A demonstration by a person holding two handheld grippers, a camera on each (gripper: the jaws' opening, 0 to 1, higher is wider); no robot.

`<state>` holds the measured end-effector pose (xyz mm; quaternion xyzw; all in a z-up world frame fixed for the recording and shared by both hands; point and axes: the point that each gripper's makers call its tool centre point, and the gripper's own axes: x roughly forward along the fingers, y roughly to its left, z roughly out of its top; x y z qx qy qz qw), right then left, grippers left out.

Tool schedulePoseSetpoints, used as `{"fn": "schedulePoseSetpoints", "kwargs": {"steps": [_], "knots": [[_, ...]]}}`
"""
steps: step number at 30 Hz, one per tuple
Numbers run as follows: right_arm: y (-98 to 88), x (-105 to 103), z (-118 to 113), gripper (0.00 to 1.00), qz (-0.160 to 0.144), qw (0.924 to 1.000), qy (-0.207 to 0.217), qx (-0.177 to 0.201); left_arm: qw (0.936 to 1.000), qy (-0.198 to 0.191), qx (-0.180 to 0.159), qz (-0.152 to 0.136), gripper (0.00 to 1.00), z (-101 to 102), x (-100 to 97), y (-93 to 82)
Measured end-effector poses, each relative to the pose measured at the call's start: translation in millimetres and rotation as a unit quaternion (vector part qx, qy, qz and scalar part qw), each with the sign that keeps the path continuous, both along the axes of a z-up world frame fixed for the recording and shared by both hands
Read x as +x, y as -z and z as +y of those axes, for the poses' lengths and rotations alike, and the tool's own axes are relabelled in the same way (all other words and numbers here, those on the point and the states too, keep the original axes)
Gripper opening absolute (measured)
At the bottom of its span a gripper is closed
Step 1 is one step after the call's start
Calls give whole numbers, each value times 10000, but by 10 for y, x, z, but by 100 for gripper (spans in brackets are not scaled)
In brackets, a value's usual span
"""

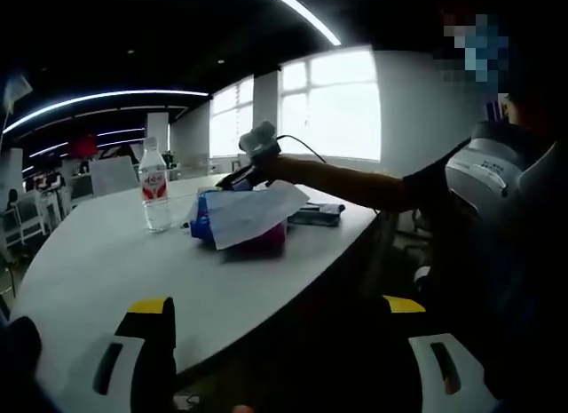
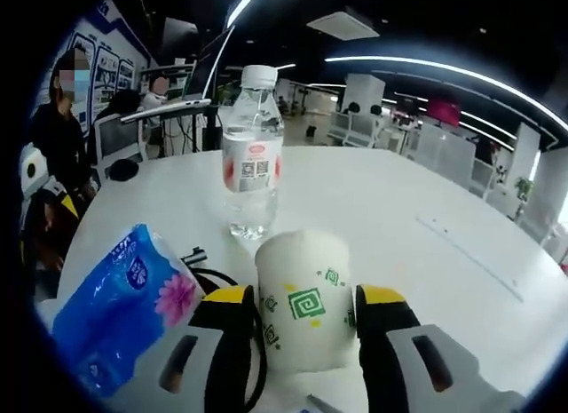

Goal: Arrange the tabletop items into an orderly group along one side of the table until the central work area is clear of visible clutter.

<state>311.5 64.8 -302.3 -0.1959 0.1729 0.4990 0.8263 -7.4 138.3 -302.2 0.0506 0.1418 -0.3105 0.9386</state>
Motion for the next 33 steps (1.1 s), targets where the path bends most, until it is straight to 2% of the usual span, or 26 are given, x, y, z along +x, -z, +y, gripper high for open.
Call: {"fn": "schedulePoseSetpoints", "kwargs": {"steps": [12,15,17,22,28,33], "knots": [[-8,42,36,41,-75,9999,53,-41,10000,-18,-15,16,94,19,-9,17],[-70,40,50,41,-77,9999,74,116,10000,-23,-17,11,94,25,-5,11],[-123,23,107,41,51,9994,44,344,10000,-10,-6,18,94,22,-4,12],[-263,61,209,41,19,9963,40,853,10000,-8,-15,13,94,10,-7,14],[-285,57,243,41,9,9955,14,942,10000,-69,8,16,94,49,-36,2],[-216,58,218,41,-2,9967,-17,813,9999,-114,21,-6,94,82,-40,-13]]}}
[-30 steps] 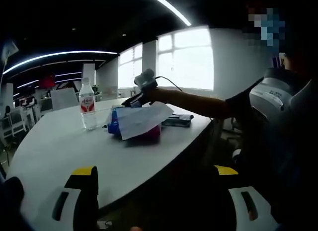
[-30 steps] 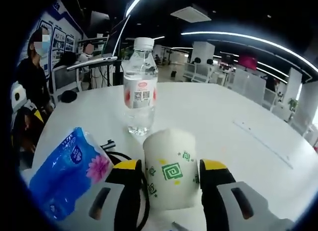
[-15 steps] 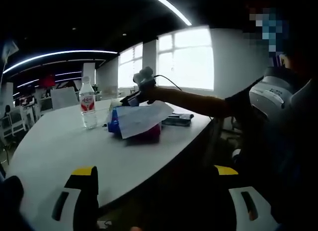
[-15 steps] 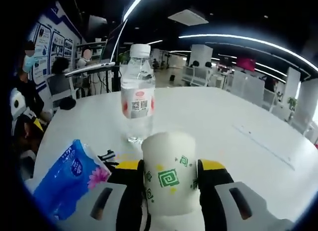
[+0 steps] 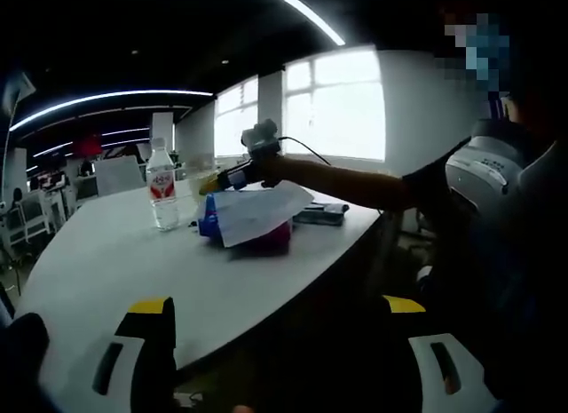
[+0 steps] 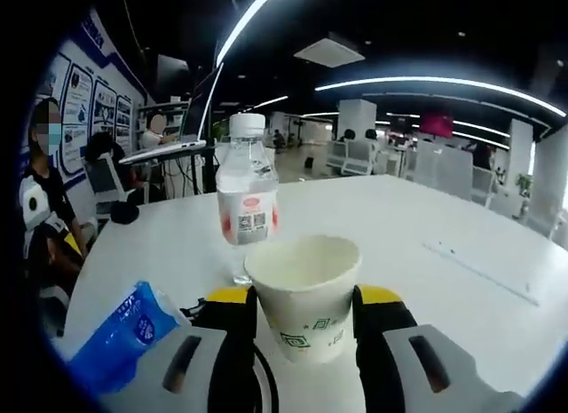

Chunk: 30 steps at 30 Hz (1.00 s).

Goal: Arrange the tabletop items into an orderly group along one side of the table until the central work area is clear of visible clutter.

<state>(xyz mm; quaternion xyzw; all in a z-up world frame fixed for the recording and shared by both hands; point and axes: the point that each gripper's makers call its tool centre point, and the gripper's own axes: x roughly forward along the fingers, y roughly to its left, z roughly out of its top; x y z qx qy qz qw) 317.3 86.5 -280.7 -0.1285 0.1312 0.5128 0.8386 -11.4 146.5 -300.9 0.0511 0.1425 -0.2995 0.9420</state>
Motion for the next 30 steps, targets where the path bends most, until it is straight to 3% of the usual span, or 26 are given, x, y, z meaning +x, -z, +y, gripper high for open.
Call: {"fn": "schedulePoseSetpoints", "kwargs": {"steps": [9,30], "knots": [[83,5,-97,40,73,9999,45,-65,10000,29,-20,33,94,-32,8,34],[130,1,-73,39,89,9999,50,-130,10000,11,-17,9,94,-24,-4,24]]}}
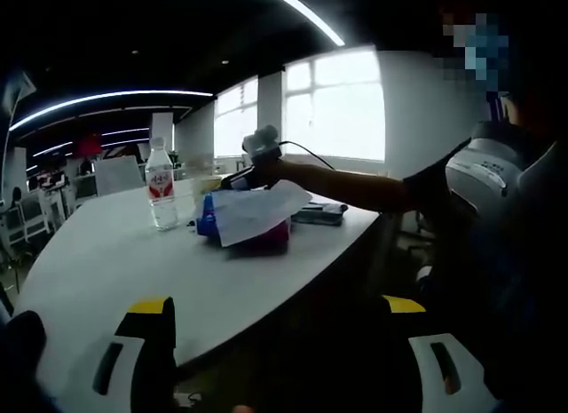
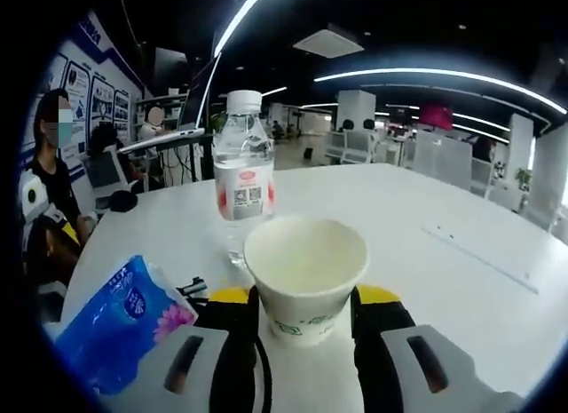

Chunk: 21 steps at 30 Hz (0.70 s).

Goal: Arrange the tabletop items into an orderly group along one side of the table until the central work area is clear of visible clutter.

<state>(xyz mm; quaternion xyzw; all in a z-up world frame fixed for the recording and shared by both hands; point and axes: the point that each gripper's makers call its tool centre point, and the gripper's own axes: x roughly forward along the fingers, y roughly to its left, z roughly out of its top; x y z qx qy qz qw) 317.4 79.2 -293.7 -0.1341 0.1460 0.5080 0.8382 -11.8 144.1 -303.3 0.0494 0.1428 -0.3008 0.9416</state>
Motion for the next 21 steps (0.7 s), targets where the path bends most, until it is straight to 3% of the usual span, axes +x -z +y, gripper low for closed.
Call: {"fn": "schedulePoseSetpoints", "kwargs": {"steps": [21], "knots": [[28,-53,147,39,-2,9999,-139,-75,9999,-71,72,-9,94,88,-24,-54]]}}
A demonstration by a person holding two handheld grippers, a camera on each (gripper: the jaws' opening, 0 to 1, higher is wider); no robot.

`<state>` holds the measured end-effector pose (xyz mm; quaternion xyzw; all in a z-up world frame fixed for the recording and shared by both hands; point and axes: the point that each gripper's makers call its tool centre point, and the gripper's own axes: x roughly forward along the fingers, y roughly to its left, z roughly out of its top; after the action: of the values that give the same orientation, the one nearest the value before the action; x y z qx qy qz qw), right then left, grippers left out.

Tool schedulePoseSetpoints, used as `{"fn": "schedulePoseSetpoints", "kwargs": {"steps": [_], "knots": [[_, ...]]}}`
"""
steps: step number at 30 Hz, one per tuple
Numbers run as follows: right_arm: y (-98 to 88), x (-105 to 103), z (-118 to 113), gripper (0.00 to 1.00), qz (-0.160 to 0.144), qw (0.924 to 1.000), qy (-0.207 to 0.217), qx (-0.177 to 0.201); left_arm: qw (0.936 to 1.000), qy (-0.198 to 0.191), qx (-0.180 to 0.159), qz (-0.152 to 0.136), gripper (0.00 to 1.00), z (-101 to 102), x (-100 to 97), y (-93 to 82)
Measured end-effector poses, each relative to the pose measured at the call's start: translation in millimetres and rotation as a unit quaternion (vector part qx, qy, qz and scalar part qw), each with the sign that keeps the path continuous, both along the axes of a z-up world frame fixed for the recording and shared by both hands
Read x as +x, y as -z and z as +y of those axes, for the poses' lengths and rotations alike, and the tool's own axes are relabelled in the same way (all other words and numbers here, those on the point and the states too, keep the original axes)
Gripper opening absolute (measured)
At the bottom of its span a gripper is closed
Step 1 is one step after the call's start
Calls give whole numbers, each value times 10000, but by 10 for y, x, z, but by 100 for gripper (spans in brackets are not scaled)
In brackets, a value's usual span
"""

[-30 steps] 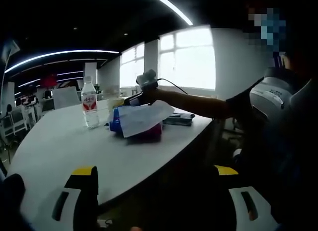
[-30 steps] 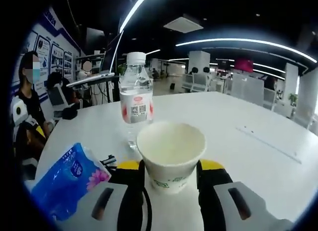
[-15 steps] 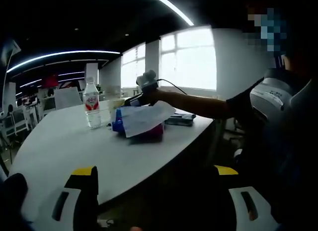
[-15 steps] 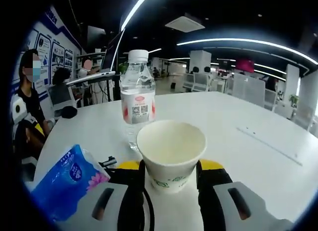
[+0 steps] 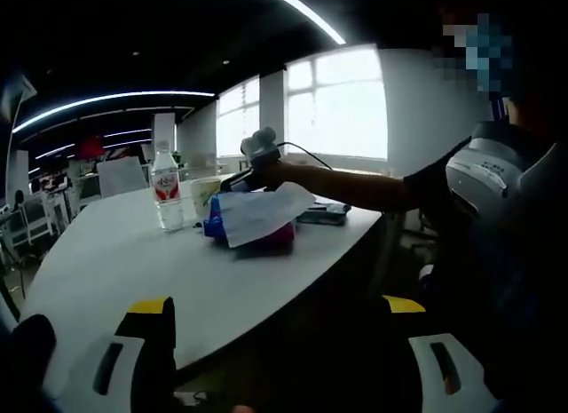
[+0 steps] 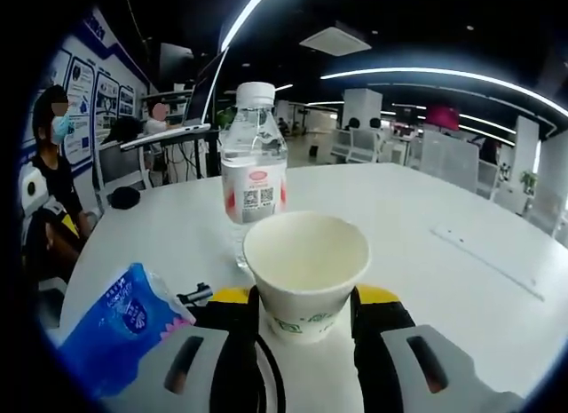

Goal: Arrange the tabletop items into an orderly group along one side of the table until the central work area is clear of visible clutter.

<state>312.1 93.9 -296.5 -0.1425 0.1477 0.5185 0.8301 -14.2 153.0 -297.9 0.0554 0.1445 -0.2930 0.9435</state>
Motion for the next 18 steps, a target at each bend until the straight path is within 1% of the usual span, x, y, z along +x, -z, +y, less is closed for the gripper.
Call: {"fn": "schedulePoseSetpoints", "kwargs": {"steps": [18], "knots": [[7,4,-1,39,-8,10000,-10,-15,10000,-3,-13,4,94,-6,3,17]]}}
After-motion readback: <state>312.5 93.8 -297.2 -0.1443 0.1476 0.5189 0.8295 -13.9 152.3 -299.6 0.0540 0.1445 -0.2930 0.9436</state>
